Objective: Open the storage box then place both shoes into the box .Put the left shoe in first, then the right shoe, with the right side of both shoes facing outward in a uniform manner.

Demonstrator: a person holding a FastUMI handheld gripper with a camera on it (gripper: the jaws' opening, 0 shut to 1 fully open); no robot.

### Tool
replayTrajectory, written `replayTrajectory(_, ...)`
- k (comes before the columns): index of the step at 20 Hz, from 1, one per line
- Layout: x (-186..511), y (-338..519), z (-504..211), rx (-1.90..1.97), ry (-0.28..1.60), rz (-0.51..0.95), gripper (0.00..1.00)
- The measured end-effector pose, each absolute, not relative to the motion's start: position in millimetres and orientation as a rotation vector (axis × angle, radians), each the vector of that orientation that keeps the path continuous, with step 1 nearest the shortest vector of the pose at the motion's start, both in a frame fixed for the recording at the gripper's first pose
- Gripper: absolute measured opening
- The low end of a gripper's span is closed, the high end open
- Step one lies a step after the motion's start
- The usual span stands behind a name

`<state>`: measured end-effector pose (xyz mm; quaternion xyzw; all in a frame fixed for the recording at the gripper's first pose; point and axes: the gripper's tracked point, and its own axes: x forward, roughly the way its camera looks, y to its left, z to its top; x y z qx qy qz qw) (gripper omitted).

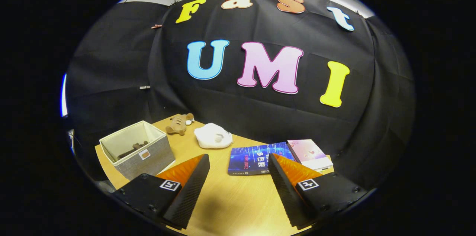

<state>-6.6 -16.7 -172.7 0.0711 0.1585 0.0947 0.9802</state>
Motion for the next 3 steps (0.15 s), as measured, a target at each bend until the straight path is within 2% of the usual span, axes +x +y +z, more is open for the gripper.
replayTrajectory(3, -6.9, -27.1, -171.3, 0.143, 0.307, 0.174, 0.98)
